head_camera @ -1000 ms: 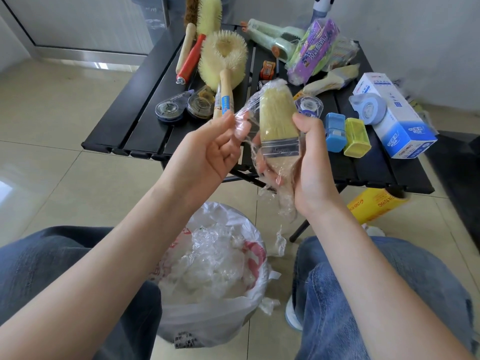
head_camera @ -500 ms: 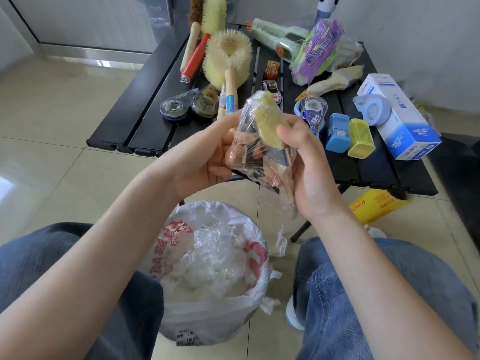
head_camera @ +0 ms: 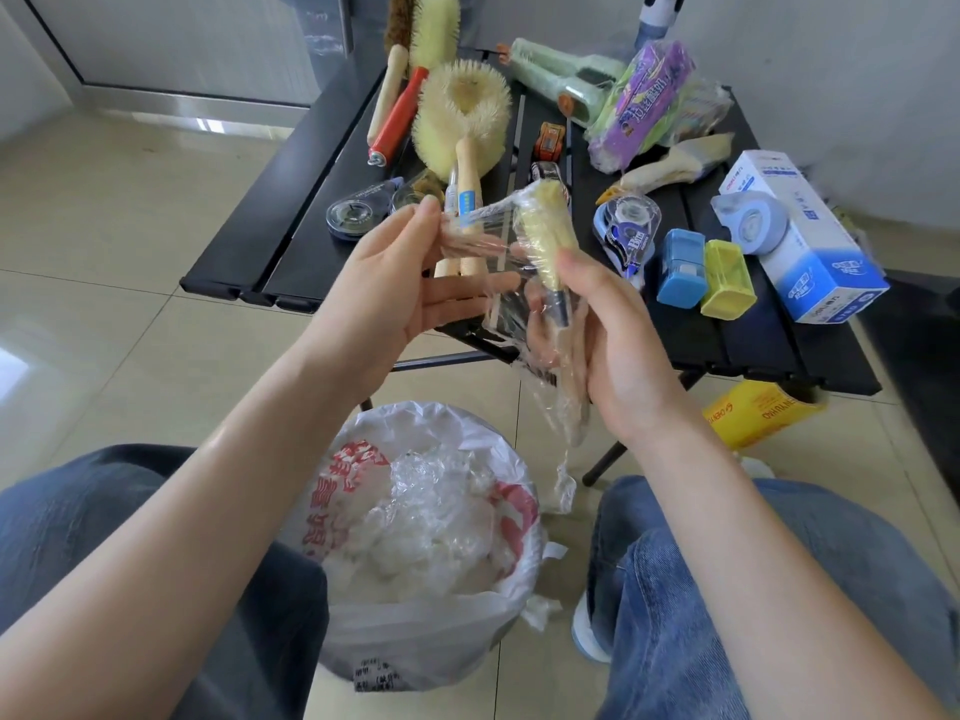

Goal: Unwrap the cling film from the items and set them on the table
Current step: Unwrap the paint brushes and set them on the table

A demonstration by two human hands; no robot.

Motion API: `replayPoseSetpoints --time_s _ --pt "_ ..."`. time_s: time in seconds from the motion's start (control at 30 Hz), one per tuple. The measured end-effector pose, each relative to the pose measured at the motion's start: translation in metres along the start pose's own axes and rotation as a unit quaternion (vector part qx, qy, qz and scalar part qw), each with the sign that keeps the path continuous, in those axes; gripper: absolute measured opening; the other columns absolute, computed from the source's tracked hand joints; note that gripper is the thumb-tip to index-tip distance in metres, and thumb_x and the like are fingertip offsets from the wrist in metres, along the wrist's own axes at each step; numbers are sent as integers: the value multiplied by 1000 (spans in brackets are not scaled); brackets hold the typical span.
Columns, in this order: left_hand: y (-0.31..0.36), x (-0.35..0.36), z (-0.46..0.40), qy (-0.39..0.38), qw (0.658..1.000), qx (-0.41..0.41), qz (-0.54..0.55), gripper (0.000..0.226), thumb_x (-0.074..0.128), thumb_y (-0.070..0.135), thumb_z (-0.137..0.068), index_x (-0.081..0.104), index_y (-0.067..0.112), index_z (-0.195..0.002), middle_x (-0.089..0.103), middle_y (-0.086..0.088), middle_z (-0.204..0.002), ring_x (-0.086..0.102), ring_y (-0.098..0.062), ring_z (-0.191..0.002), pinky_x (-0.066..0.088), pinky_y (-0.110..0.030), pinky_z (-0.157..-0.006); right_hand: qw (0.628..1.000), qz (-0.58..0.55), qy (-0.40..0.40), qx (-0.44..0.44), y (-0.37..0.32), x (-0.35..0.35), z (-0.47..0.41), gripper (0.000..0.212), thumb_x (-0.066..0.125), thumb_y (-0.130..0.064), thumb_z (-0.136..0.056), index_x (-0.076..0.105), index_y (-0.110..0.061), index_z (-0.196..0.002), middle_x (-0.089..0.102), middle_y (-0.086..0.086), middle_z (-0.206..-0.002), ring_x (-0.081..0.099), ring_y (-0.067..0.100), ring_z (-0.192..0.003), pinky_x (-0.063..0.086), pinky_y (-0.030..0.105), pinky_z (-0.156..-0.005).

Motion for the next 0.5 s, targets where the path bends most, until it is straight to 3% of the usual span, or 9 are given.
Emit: replayPoseSetpoints --time_s 0.13,0.2,0.3,0.37,0.43,0.5 --pt "6 2 5 15 997 47 -64 29 29 31 -105 43 14 -86 64 0 -64 63 -16 -50 52 -29 -54 999 -33 -16 39 2 4 2 37 52 -42 -81 58 -10 -99 51 0 -67 48 12 -55 39 27 -54" --pt "6 4 6 17 990 66 -127 28 34 36 -103 44 15 -88 59 3 -66 57 -8 -50 46 -27 -58 999 23 4 39 1 3 2 40 53 -46 -80 53 -11 -101 47 6 -68 47 17 -57 41 31 -55" --pt "-3 9 5 -13 972 57 -225 41 35 51 -98 54 15 -101 51 6 -76 50 -3 -60 40 -24 -65 992 121 22 0 -5 2 5 30 54 -49 -87 53 -19 -93 50 8 -81 53 21 -73 47 40 -69" --pt "-4 19 6 -54 941 95 -321 45 39 47 -98 55 5 -97 46 3 -74 43 -5 -65 37 -21 -65 988 145 33 -35 -11 2 8 23 53 -42 -95 52 -18 -96 54 7 -82 56 17 -65 50 32 -58" --pt "2 27 10 -52 887 179 -423 37 44 36 -99 53 7 -79 45 5 -68 40 -4 -63 33 -15 -61 987 143 53 -44 -13 -1 9 20 54 -37 -95 52 -17 -95 57 8 -80 59 18 -57 50 29 -49" --pt "9 28 13 -7 839 244 -487 36 44 30 -101 53 9 -74 49 4 -67 42 -9 -70 35 -14 -65 985 142 84 -52 -14 -6 8 20 57 -38 -94 54 -19 -92 60 13 -81 63 25 -62 55 32 -55"
Point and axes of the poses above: each hand's wrist, its own z-axis away from the middle knuckle, its own x-axis out of the palm, y = z × x, the point moved 8 cm from there along -z, towards the middle knuckle
